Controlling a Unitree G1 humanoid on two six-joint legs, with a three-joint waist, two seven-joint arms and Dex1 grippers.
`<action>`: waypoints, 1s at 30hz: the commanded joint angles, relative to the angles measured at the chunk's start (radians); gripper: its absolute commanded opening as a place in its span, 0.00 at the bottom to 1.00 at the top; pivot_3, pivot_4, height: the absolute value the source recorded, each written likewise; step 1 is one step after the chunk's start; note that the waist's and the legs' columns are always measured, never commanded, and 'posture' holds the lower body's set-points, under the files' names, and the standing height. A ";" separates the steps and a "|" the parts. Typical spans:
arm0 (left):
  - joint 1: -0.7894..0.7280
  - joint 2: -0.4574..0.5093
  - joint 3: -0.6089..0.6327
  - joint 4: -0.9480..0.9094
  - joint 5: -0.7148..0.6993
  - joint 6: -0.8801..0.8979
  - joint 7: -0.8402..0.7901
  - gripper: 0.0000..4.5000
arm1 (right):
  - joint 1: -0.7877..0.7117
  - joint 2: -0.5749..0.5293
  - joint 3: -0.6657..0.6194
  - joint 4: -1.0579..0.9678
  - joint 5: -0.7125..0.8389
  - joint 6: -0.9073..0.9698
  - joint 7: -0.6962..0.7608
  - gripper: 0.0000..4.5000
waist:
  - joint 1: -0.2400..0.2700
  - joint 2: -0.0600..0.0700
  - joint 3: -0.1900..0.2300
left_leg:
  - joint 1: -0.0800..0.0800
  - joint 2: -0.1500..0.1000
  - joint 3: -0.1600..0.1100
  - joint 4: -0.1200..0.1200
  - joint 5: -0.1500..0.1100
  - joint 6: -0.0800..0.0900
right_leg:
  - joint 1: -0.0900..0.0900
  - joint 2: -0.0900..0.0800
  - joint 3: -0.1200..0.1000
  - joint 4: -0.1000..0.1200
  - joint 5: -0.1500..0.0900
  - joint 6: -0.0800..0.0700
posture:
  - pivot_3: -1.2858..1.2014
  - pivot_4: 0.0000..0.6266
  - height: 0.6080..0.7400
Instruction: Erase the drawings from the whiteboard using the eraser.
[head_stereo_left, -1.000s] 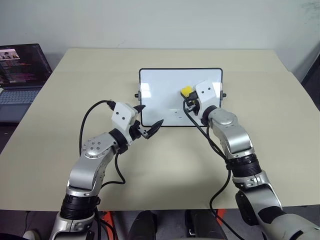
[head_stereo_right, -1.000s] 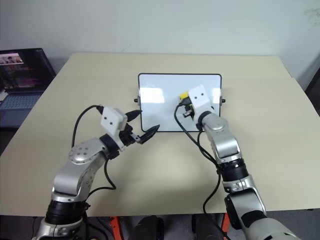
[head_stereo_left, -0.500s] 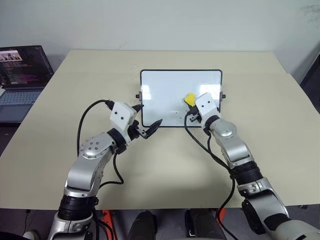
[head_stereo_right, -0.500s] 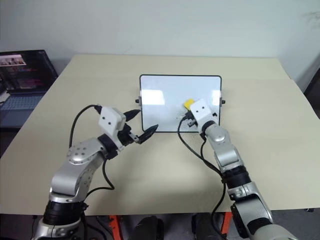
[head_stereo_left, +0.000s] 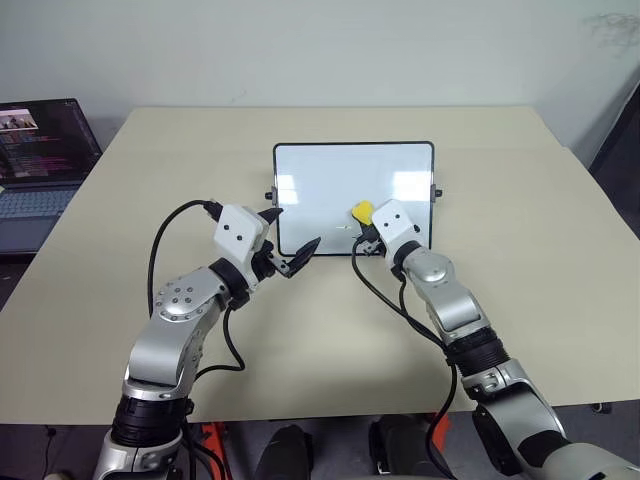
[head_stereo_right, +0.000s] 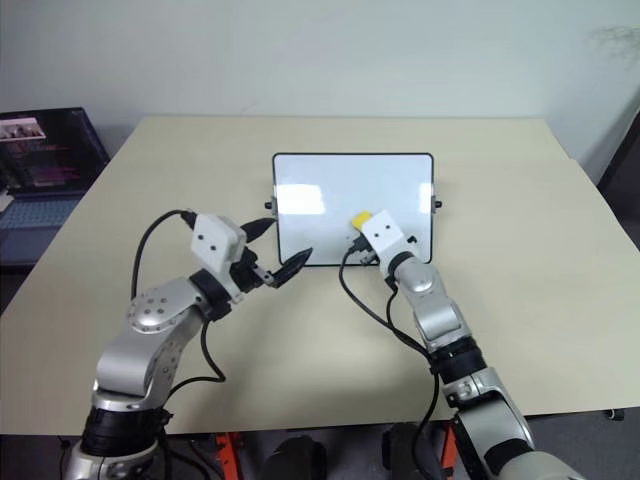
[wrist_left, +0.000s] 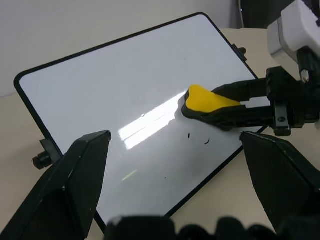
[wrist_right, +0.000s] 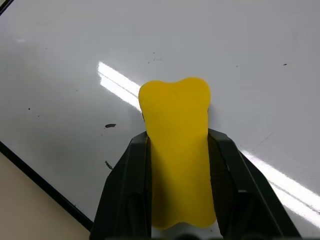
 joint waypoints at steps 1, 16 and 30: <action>0.008 0.006 0.017 -0.055 -0.006 0.001 0.013 1.00 | -0.009 0.027 0.039 0.050 -0.008 0.020 0.027 0.26 | -0.004 0.000 0.000 | 0.000 0.000 0.000 0.000 0.000 0.000 | 0.000 0.000 0.000 0.000 0.000 0.000 | 0.52 0.24 1.00; 0.011 0.003 0.020 -0.055 -0.004 0.004 0.029 1.00 | -0.074 0.107 0.068 0.141 -0.010 -0.013 0.038 0.26 | -0.005 0.000 0.000 | 0.000 0.001 -0.001 0.000 0.000 0.000 | 0.000 0.001 0.000 0.000 0.000 0.000 | 0.52 0.24 1.00; 0.002 -0.008 -0.004 -0.042 -0.008 -0.005 0.011 1.00 | -0.065 0.108 0.023 -0.047 0.025 0.112 0.059 0.26 | 0.004 0.001 0.001 | -0.004 0.000 -0.002 0.000 0.000 0.000 | -0.002 0.000 -0.001 -0.001 0.000 0.000 | 0.52 0.24 1.00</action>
